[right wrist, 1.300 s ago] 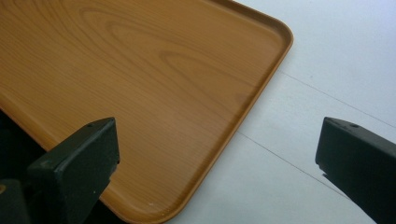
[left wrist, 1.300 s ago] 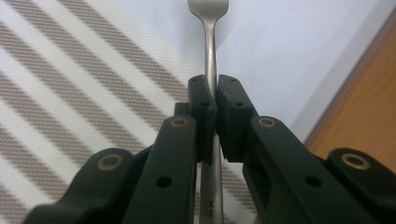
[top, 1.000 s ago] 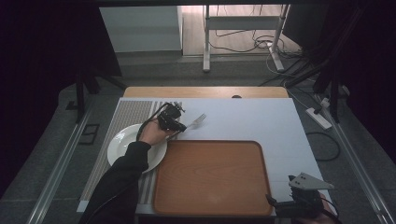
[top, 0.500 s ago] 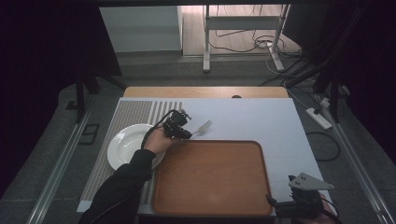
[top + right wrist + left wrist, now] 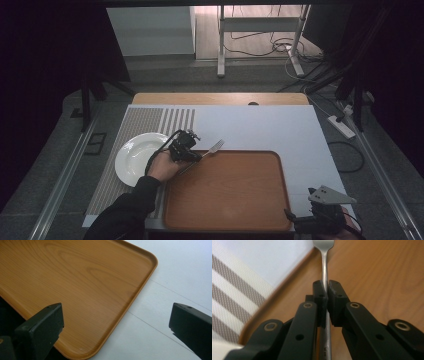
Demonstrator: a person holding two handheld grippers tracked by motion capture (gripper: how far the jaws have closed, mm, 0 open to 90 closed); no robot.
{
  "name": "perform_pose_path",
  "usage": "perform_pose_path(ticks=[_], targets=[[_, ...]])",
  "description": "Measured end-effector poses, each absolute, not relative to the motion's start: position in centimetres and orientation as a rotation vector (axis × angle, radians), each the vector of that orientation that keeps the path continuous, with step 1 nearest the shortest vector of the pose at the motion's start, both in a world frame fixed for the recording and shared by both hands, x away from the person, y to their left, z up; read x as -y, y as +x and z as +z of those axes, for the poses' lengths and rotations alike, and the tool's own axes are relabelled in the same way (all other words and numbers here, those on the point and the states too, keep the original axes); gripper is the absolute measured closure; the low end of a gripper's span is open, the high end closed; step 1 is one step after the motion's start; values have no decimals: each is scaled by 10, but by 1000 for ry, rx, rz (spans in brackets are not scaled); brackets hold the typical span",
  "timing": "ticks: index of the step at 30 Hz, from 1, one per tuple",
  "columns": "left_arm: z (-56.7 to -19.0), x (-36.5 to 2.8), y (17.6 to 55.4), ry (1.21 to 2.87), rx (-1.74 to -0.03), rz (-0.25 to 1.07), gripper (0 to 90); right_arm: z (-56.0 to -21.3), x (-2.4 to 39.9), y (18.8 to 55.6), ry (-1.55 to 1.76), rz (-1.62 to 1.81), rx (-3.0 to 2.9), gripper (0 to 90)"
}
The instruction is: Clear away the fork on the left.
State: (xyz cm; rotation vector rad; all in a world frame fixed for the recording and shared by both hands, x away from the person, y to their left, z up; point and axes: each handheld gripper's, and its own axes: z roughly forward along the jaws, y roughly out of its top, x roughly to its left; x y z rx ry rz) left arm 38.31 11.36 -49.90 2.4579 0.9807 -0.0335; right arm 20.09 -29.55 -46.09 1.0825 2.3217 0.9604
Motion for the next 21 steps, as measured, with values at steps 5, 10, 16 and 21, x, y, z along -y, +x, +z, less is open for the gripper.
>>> perform_pose_path(ticks=[5, 10, 16, 21], targets=[[-497, -119, 363, 2432, -1023, -43, 847, -461, 295, 201, 1077, 957, -2324, 1], [-498, -118, 343, 2446, -1029, -36, 847, -461, 294, 201, 1069, 953, -2325, 1], [-501, -116, 322, 2446, -1042, -42, 847, -461, 293, 200, 1058, 942, -2328, 1], [-503, -113, 306, 2456, -1059, -29, 846, -461, 293, 199, 1049, 949, -2324, 1]])
